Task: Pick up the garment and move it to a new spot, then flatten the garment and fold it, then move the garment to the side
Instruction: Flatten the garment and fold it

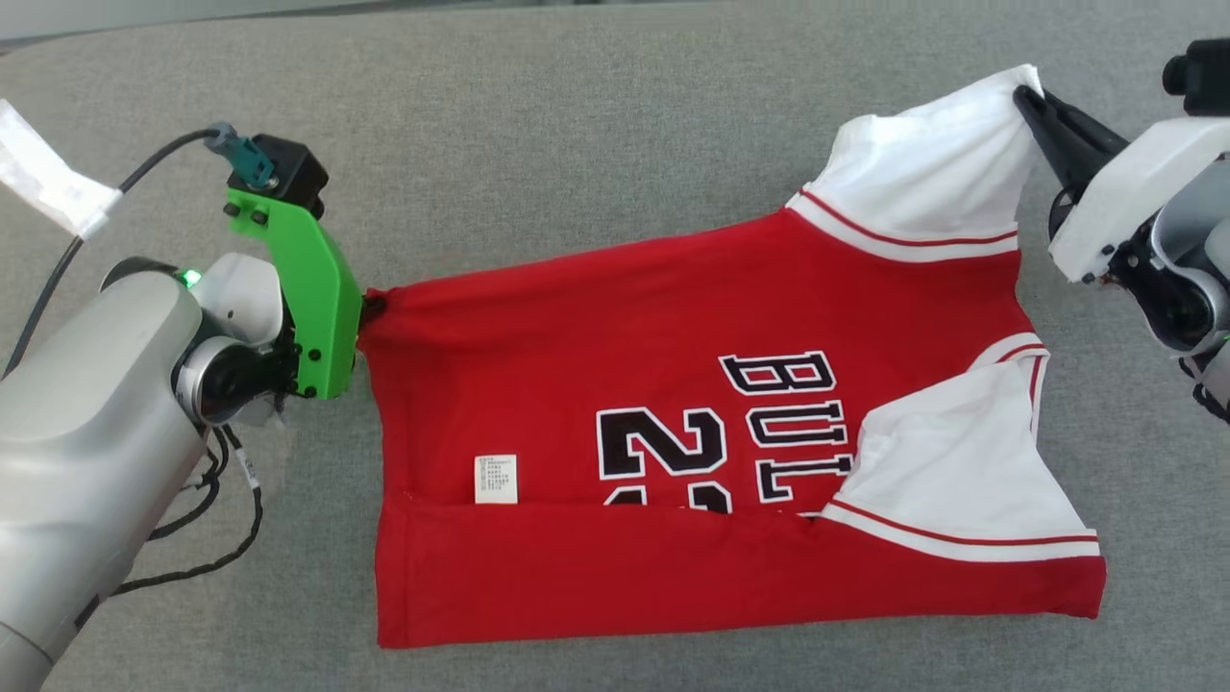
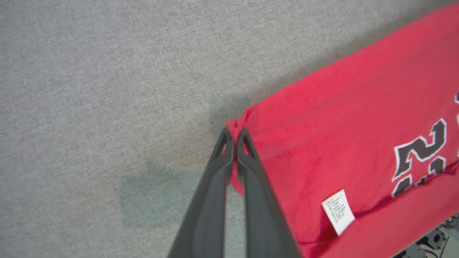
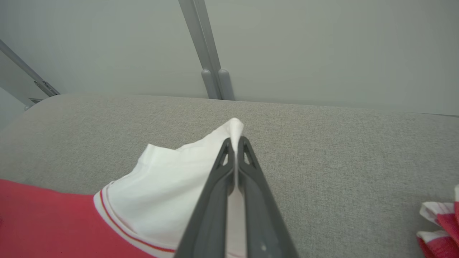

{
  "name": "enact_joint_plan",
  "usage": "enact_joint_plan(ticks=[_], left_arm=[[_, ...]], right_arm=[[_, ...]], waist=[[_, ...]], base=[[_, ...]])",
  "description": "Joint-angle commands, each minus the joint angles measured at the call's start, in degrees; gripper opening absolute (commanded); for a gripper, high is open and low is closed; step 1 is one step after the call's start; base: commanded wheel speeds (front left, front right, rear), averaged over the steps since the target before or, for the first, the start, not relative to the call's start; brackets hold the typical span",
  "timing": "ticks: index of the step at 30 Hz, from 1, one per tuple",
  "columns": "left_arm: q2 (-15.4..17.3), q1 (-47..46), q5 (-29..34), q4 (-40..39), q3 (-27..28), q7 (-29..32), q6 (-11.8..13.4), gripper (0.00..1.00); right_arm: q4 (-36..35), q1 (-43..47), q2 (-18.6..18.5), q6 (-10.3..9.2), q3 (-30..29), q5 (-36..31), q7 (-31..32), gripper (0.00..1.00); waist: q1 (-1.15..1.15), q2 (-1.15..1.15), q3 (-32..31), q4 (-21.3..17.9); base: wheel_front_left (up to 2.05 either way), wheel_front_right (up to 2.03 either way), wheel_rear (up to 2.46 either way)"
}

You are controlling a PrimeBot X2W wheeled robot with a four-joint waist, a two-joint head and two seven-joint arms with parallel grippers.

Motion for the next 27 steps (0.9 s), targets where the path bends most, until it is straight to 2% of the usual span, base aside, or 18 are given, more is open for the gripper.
enact_joint_plan(ticks=[1, 13, 20, 27], left_arm=[[0.82, 1.56, -0.48, -0.03, -0.31, 0.41, -0.31, 0.0], [3.59, 6.63, -2.68, -3.24, -2.43, 4.45, -0.28, 0.0], [4.88, 9.0, -4.02, -6.26, -3.67, 8.08, 0.78, 0.0], [6.34, 10.63, -4.82, -8.73, -4.35, 10.02, 2.0, 0.0]], right_arm=[[-1.22, 1.42, -0.84, -0.04, 0.67, 1.04, -1.01, 0.0], [-13.02, 8.02, -8.12, -0.05, 8.5, 5.72, -2.96, 0.0], [-18.53, 10.7, -12.25, -0.05, 13.08, 8.64, 0.25, 0.0], [-21.64, 12.35, -14.45, -0.05, 16.7, 9.62, 3.54, 0.0]], waist=[[0.0, 0.0, -2.75, -1.05], [0.0, 0.0, -7.05, -2.32], [0.0, 0.0, -7.56, -2.8], [0.0, 0.0, -8.6, -3.12]], base=[[0.0, 0.0, 0.0], [0.0, 0.0, 0.0], [0.0, 0.0, 0.0], [0.0, 0.0, 0.0]])
